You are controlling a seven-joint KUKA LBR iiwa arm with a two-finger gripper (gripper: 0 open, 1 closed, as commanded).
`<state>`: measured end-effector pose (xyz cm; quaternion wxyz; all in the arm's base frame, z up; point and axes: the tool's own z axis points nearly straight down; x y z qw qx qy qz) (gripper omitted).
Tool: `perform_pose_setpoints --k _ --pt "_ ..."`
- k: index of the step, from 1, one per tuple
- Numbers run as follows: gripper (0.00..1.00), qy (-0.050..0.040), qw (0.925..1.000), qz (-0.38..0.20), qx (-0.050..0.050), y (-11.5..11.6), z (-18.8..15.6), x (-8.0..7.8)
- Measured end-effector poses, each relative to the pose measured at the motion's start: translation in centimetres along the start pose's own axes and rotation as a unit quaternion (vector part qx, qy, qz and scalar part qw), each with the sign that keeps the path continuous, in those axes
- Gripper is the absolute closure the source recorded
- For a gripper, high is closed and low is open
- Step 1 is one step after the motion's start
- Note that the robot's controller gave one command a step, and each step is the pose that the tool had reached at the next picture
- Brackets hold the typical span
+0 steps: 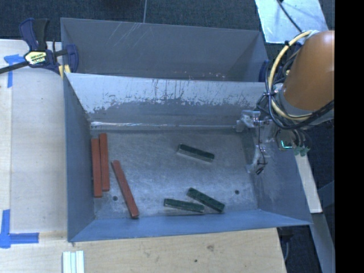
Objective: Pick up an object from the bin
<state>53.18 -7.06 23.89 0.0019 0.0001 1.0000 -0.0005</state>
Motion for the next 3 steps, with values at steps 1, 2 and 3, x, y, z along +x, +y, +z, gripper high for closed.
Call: perform_pose_setpoints --k 1,2,3 --pt "0.00 0.0033 0.9999 -0.012 -0.001 8.2 17.3 -5.1" --pt "0.00 -0.0029 1.0000 -0.005 0.000 6.2 13.7 -9.1" --pt "0.00 0.0018 0.9974 0.072 0.000 6.8 13.8 -6.6"
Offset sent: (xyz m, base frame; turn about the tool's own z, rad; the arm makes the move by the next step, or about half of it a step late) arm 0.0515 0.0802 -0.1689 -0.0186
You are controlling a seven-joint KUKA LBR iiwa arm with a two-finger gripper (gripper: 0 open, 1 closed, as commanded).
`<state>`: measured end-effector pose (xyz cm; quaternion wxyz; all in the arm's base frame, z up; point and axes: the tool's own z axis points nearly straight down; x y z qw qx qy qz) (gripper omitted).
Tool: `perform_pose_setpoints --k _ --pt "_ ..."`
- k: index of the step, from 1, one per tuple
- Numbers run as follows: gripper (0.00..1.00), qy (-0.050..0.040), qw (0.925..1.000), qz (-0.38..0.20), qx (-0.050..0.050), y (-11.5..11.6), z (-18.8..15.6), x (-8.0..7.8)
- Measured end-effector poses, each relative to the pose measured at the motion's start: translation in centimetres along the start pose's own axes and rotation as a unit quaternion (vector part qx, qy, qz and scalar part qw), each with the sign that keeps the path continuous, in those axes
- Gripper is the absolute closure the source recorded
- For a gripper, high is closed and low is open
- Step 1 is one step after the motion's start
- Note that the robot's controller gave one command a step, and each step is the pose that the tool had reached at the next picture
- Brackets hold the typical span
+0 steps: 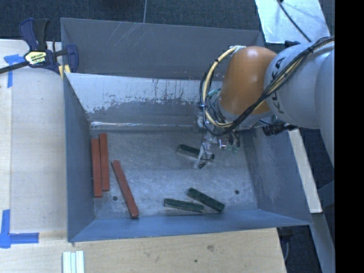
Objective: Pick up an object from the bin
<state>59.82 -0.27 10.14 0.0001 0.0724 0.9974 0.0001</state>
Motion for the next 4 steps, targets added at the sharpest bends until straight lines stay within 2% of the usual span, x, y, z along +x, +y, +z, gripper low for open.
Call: perform_pose_setpoints --k 1,2,3,4 --pt "0.00 0.0010 0.9972 0.075 0.000 -0.8 3.2 -1.0" --pt "0.00 0.0003 0.9973 0.074 0.000 -0.8 3.1 -1.0" --pt "1.00 -0.0012 0.9973 0.073 0.000 -0.8 3.0 -1.1" --pt "1.00 -0.0049 0.9974 0.072 -0.001 -0.8 -3.1 -1.4"
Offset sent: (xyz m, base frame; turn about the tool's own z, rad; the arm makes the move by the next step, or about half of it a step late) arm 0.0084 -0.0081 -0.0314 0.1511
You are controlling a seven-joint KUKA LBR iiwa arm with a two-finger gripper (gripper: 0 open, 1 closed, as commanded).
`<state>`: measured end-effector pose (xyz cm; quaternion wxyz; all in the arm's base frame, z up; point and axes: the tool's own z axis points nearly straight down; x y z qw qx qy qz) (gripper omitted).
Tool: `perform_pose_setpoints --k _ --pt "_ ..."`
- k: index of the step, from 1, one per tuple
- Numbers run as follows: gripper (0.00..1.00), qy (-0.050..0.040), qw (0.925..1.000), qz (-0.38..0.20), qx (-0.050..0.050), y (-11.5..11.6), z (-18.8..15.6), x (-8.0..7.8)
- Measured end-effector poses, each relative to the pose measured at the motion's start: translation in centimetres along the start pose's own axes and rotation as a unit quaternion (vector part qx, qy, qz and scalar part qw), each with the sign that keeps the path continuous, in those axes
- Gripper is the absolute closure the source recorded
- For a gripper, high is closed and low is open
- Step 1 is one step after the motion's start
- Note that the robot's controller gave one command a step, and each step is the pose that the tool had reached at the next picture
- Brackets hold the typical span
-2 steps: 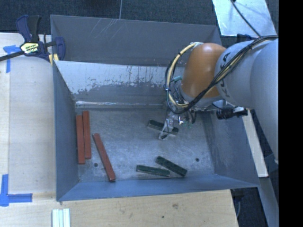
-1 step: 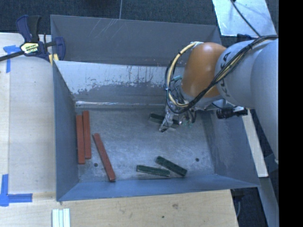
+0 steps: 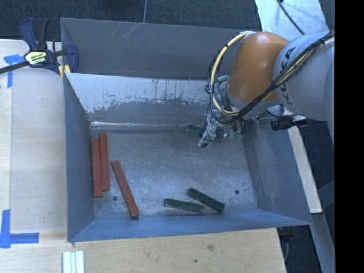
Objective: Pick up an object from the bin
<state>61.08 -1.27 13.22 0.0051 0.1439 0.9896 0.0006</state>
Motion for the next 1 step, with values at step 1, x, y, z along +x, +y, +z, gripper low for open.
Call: perform_pose_setpoints --k 1 --pt "1.00 -0.0008 1.0000 -0.002 0.000 0.01 -6.91 -0.36"
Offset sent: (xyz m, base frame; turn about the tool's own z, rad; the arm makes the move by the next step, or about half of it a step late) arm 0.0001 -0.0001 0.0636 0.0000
